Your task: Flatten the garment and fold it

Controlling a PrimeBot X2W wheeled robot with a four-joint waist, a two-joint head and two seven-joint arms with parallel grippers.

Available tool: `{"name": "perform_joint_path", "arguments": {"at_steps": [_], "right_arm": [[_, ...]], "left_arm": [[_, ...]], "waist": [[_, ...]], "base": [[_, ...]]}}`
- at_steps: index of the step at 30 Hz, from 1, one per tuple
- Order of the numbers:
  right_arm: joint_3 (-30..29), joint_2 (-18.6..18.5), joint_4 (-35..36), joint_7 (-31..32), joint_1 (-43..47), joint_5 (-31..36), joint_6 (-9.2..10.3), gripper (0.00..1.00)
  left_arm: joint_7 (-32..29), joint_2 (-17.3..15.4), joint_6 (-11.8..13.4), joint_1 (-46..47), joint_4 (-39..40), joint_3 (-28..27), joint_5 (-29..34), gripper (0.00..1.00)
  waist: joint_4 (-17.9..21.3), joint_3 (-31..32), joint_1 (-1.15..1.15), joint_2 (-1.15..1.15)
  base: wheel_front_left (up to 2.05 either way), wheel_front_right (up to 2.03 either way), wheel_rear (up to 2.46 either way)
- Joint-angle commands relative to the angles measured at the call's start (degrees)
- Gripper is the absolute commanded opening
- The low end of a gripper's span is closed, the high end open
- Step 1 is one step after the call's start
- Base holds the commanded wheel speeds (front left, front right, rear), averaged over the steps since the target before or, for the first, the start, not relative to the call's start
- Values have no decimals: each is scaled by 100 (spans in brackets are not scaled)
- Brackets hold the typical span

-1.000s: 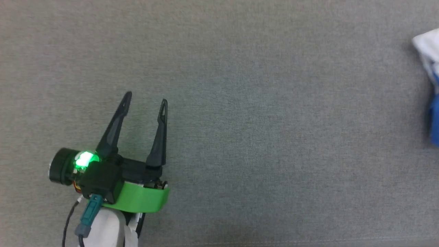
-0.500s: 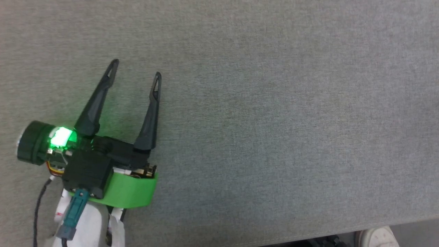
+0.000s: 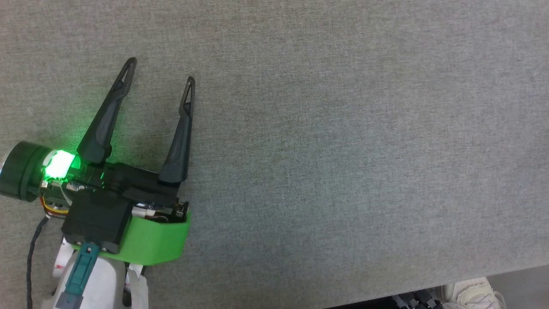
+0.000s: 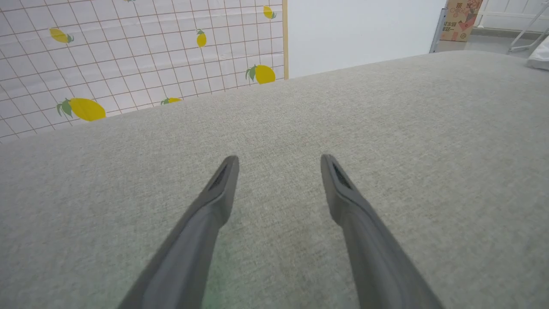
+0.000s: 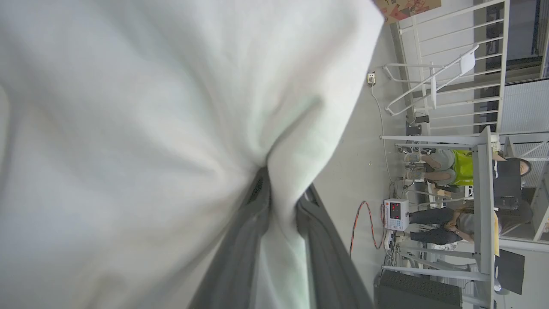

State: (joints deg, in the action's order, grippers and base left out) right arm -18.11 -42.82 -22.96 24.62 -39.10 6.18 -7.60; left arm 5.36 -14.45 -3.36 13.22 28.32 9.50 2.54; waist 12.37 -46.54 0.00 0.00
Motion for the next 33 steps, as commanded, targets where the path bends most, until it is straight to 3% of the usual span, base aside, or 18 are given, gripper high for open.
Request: {"name": "perform_joint_path", "arguments": {"at_steps": [1,2,12,22,33], "right_arm": [[-70,63,-92,-72,-146,92,11,91],[-92,90,-152,-94,-177,134,11,100],[-144,242,-676,-472,-426,418,11,100],[-72,494,-916,-1072,-377,393,11,100],[364,1603,-459,-2055,-304,-210,11,100]], "left_arm": [[-17,-51,64,76,-38,-51,50,100],[-8,-41,90,76,-41,-64,47,100],[250,161,268,50,-234,-153,-268,100],[725,414,554,-33,-679,-261,-455,100],[941,671,777,-332,-1143,-332,-669,100]], "waist": [[-2,-21,0,0],[-1,-24,0,0],[-26,297,0,0],[-193,1076,0,0],[-447,2190,0,0]], "base": [[0,0,0],[0,0,0],[0,0,0],[0,0,0],[0,0,0]]}}
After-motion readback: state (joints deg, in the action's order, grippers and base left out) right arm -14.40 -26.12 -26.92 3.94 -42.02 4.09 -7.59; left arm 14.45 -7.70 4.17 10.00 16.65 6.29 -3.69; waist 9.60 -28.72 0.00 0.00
